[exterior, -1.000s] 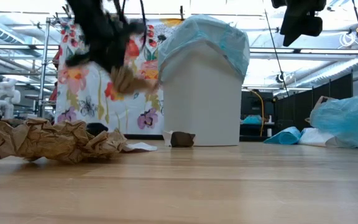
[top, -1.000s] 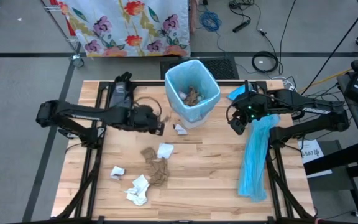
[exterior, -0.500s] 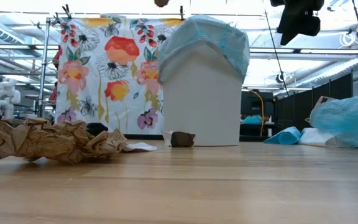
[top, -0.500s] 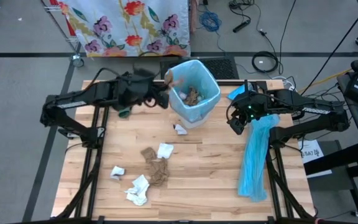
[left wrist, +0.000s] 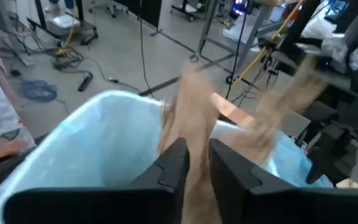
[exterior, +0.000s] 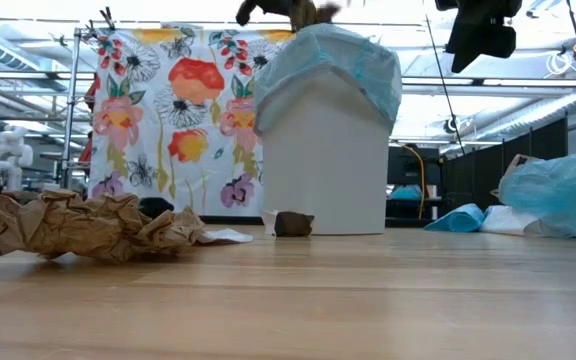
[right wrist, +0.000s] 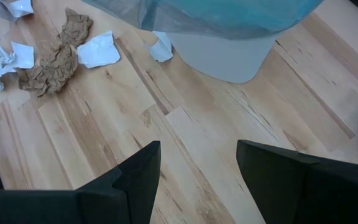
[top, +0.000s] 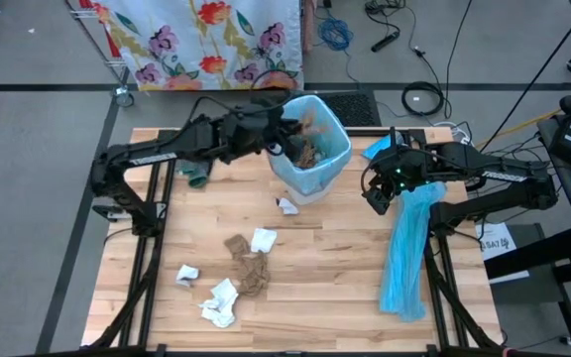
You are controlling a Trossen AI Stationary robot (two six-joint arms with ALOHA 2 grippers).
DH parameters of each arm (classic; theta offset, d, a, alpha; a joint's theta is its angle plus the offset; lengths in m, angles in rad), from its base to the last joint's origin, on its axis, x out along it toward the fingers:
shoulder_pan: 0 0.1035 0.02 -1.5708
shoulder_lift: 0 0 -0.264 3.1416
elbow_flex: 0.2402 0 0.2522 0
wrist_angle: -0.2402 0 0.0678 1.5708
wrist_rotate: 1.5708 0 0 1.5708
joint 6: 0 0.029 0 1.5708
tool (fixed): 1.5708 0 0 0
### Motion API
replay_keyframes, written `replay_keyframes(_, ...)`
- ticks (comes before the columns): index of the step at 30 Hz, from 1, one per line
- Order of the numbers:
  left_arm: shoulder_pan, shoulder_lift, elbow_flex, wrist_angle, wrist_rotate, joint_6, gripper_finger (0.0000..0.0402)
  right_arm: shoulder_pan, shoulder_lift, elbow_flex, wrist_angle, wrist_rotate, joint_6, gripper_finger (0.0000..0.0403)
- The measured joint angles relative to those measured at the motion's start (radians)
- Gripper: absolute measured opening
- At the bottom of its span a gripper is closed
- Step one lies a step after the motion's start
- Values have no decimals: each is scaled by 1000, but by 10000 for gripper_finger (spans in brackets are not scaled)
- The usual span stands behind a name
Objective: Place trash/remove bag and relplace
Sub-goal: Put the brown napkin into the trash bin, then put the right white paper into the trash bin
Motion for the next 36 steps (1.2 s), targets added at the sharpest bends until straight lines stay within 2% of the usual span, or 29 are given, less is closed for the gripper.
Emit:
replay_keyframes(7,15,25,0,9,31,1,153,0,0,0,-1,-4,0,203)
replay_keyframes(14,-12,-33,-1,-67,100,-6,167,0,0,0,-3,-4,-1,203)
replay_keyframes(19,-64,-129,1,-282,91,-33,166,0,0,0,-6,-4,-3,203)
replay_keyframes(24,-175,-160,-17,-534,-71,-122,166,0,0,0,-6,-4,-4,203)
replay_keyframes(26,-222,-159,-64,-575,-126,-160,166,0,0,0,-6,-4,-4,203)
replay_keyframes(30,-288,-158,-224,-501,-145,-256,166,0,0,0,-6,-4,0,203)
replay_keyframes(36,-341,-156,-518,-260,-123,-366,166,0,0,0,-2,-4,21,203)
